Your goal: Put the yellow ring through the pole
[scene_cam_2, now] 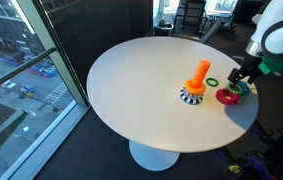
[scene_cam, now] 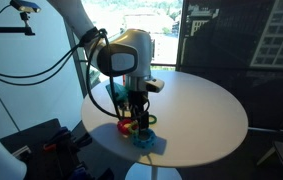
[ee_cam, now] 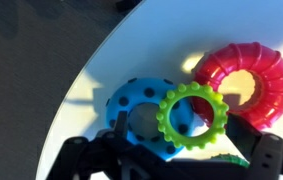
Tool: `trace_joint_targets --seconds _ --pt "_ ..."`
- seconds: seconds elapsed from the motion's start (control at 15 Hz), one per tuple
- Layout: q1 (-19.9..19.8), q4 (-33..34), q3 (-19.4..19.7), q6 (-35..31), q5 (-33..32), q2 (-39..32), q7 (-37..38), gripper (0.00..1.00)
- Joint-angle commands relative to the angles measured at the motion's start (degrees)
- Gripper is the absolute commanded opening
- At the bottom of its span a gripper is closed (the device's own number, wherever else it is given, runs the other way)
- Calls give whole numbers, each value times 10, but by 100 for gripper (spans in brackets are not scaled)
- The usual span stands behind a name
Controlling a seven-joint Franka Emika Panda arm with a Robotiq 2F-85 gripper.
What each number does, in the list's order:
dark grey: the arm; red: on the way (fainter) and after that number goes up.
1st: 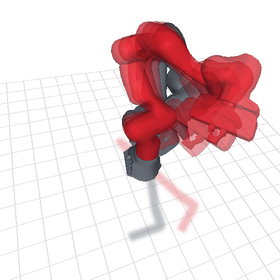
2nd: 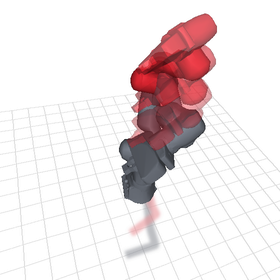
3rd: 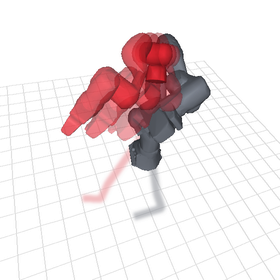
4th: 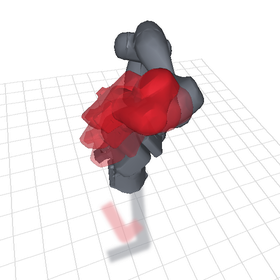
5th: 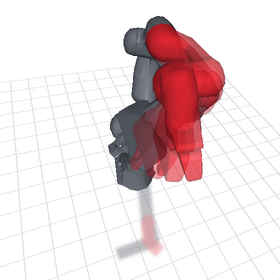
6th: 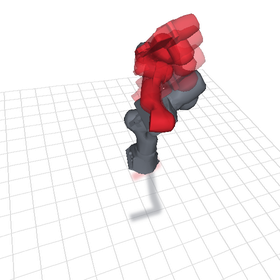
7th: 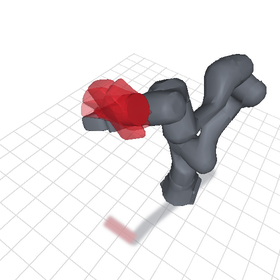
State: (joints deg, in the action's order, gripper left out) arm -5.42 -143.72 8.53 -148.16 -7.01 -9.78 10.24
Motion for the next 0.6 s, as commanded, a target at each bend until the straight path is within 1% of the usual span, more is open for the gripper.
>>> trace_joint_targets --seconds 0.0,0.53 --pt "7 -3 -3 -15 7 -1 11 100" --pt "15 -1 -4 -21 8 -13 16 100"
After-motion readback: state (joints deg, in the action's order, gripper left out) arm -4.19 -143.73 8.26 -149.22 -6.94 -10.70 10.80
